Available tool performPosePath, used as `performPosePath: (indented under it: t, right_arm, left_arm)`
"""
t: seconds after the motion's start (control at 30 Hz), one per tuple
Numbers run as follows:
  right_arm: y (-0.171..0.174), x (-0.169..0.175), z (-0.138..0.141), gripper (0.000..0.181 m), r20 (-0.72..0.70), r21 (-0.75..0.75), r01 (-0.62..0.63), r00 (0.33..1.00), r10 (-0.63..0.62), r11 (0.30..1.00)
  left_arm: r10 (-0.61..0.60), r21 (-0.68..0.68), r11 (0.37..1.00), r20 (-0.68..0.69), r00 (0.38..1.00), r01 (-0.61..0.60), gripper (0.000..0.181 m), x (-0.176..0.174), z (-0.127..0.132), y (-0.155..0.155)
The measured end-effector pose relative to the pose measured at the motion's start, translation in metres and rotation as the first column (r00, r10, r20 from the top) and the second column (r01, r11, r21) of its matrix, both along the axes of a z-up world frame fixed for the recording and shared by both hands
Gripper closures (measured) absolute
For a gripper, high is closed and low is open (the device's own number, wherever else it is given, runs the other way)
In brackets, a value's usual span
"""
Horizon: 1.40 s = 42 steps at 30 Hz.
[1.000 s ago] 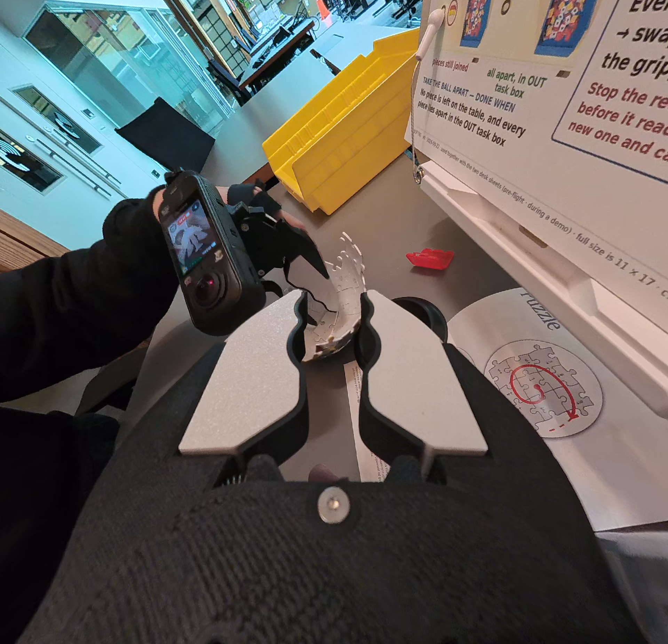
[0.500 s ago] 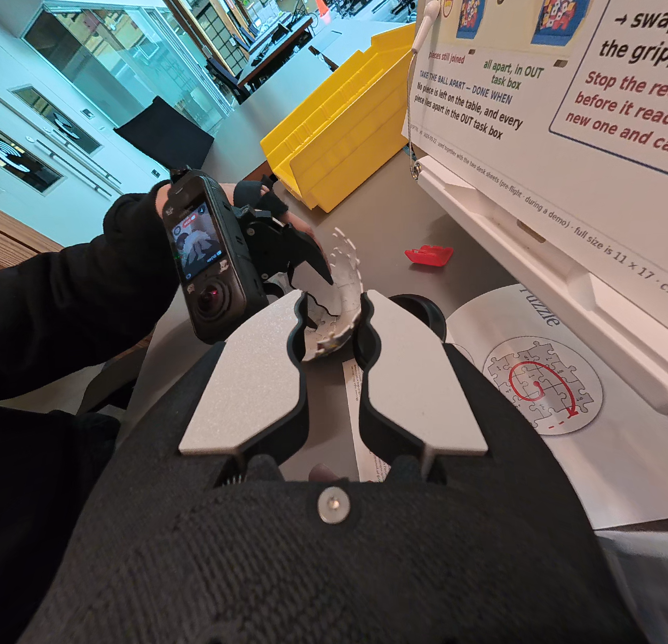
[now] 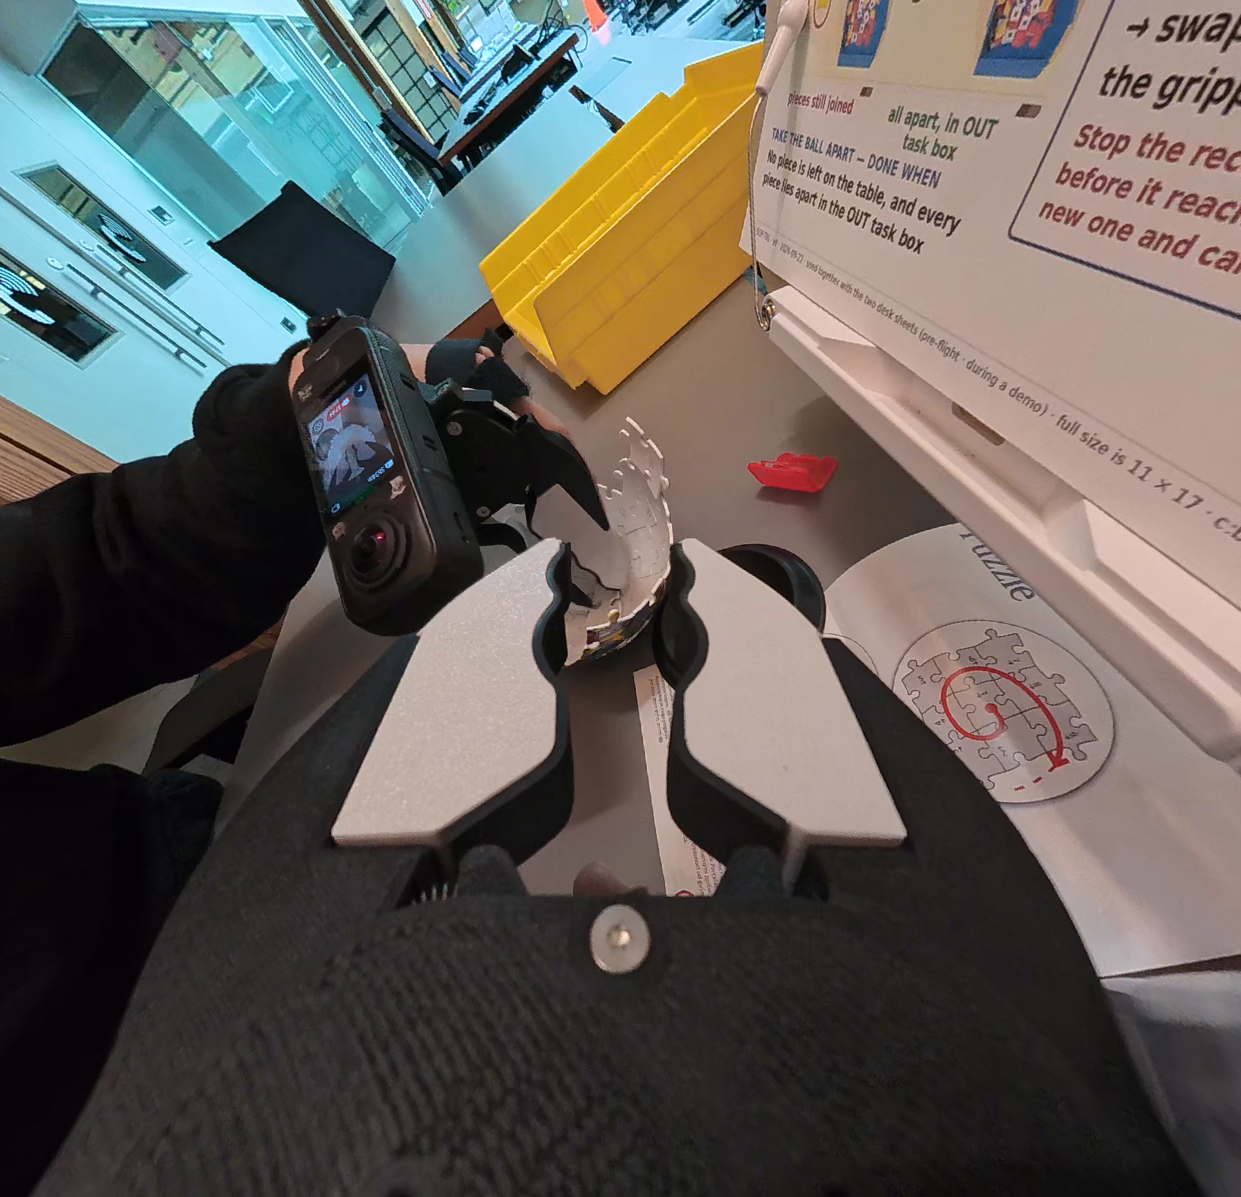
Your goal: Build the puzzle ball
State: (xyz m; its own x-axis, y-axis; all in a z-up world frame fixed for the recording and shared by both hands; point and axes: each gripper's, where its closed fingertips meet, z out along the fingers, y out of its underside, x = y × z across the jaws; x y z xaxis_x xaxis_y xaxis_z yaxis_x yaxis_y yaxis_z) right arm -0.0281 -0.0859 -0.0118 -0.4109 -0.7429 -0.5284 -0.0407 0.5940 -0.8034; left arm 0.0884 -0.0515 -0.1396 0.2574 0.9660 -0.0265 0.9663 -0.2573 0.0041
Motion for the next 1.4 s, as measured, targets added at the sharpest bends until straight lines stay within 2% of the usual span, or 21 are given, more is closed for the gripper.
performPosePath:
  t: [0.03,0.1,0.13,0.33,0.5,0.83,1.4]
  right_arm:
    - [0.000,0.000,0.000,0.153,-0.001,-0.001,0.000,1.000,0.000,1.000]
    - [0.000,0.000,0.000,0.153,-0.001,0.000,-0.001,1.000,0.001,1.000]
    - [0.000,0.001,-0.001,0.153,-0.003,0.001,-0.002,1.000,0.002,1.000]
    - [0.000,0.001,-0.002,0.153,-0.007,0.003,-0.004,1.000,0.004,1.000]
    - [0.000,0.001,-0.002,0.153,-0.007,0.002,-0.003,1.000,0.003,1.000]
    - [0.001,0.001,-0.002,0.153,-0.007,0.003,-0.006,1.000,0.006,1.000]
    - [0.000,0.000,-0.002,0.153,-0.007,0.001,-0.005,1.000,0.005,1.000]
  left_arm:
    - [0.002,-0.005,1.000,-0.005,1.000,-0.002,0.164,0.000,0.000,0.000]
    - [0.013,-0.009,1.000,-0.012,1.000,-0.013,0.181,-0.001,0.001,-0.002]
    - [0.016,-0.006,1.000,-0.014,1.000,-0.016,0.181,-0.001,0.001,-0.002]
    - [0.040,0.000,0.999,-0.012,0.999,-0.040,0.165,0.001,0.002,-0.003]
    - [0.039,0.074,0.997,-0.030,0.999,-0.037,0.155,-0.001,0.005,0.008]
    - [0.066,0.079,0.995,0.007,0.998,-0.066,0.163,0.000,-0.001,0.008]
    - [0.060,0.004,0.998,-0.017,0.998,-0.060,0.163,-0.003,0.004,-0.001]
